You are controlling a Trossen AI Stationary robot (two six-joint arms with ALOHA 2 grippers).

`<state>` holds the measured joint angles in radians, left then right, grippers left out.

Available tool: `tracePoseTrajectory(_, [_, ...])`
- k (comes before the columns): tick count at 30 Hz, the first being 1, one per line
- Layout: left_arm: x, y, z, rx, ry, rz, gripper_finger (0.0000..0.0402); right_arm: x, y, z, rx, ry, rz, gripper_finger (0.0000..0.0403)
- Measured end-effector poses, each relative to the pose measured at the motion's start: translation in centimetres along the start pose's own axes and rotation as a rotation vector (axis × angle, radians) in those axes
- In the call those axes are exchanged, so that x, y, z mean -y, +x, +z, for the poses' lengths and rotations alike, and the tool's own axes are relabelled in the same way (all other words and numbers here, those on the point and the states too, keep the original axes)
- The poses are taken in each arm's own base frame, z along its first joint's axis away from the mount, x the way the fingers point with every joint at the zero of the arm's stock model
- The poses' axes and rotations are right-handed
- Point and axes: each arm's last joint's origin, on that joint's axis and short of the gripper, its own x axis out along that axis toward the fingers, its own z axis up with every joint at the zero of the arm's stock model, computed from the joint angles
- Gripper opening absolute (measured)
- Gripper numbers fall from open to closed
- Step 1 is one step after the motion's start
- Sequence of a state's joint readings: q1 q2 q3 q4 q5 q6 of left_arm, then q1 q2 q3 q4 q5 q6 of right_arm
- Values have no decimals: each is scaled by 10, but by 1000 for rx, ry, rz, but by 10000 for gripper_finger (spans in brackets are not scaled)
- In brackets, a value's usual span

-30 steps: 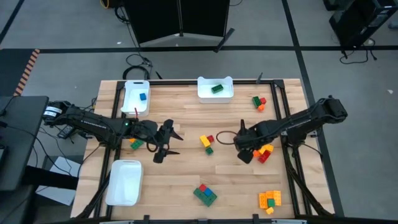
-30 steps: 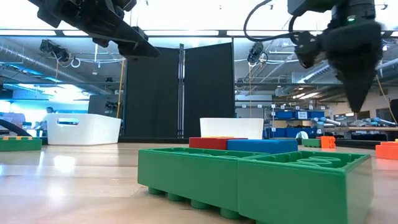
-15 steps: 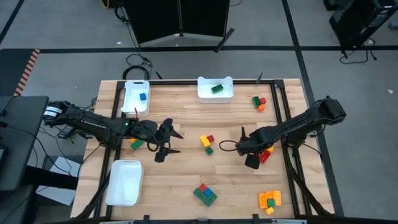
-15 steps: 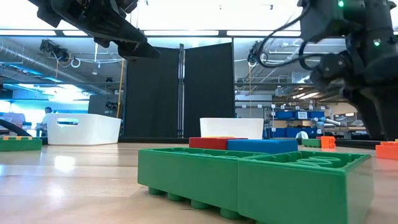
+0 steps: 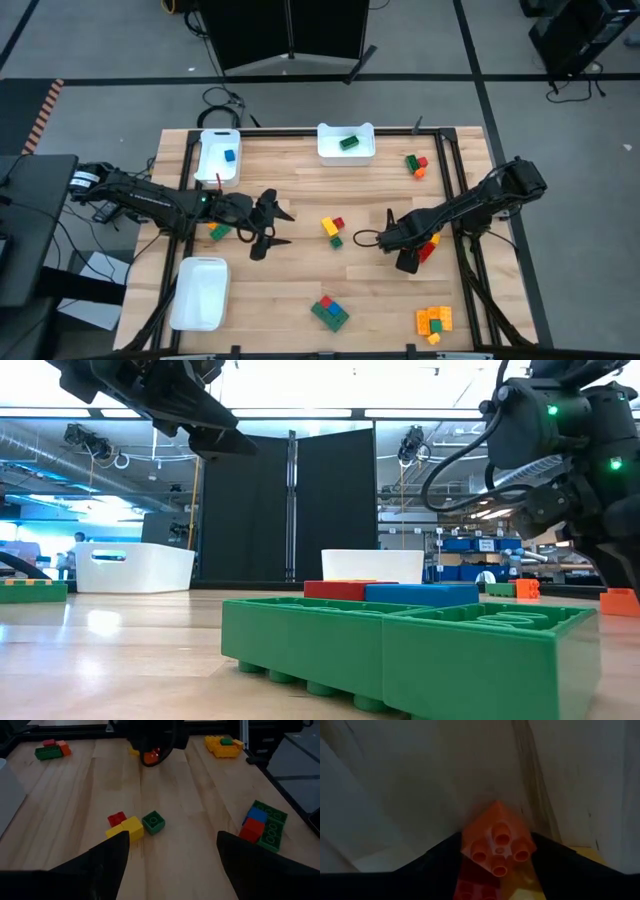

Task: Sort blocks by size
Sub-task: Put the orange 4 stud game piece into the bottom white bin

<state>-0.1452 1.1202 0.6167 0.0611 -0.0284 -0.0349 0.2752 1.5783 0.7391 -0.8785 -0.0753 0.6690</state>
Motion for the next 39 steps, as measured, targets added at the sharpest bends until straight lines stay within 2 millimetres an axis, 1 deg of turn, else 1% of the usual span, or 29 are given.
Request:
tracePoseTrajectory(5, [-1,0,0,2,0,26,310,0,-1,0,14,-9,9,204])
tracePoseTrajectory(7, [-2,0,0,3,0,59,310,0,-2,0,20,-9,11,204])
tracePoseTrajectory(11, [-5,-1,0,8,-8,184,310,1,-3,0,24,19,12,204])
tracePoseTrajectory(15, [-8,-1,0,12,-10,276,310,-2,-10,3,36,58,5,210])
tracePoseTrajectory(19, [-10,-2,0,13,-3,352,310,-12,-28,17,167,63,28,225])
tracePoseTrajectory(25, [-12,-2,0,25,-49,406,310,-30,-59,41,408,57,135,207])
tracePoseTrajectory(28, [-12,-2,0,25,-47,406,310,-37,-74,54,556,64,188,208])
tracePoseTrajectory(33, [-12,-2,1,34,-49,405,310,-37,-94,73,725,91,266,225])
tracePoseTrajectory(39, [-11,-2,6,81,-58,389,310,-27,-109,93,867,126,340,213])
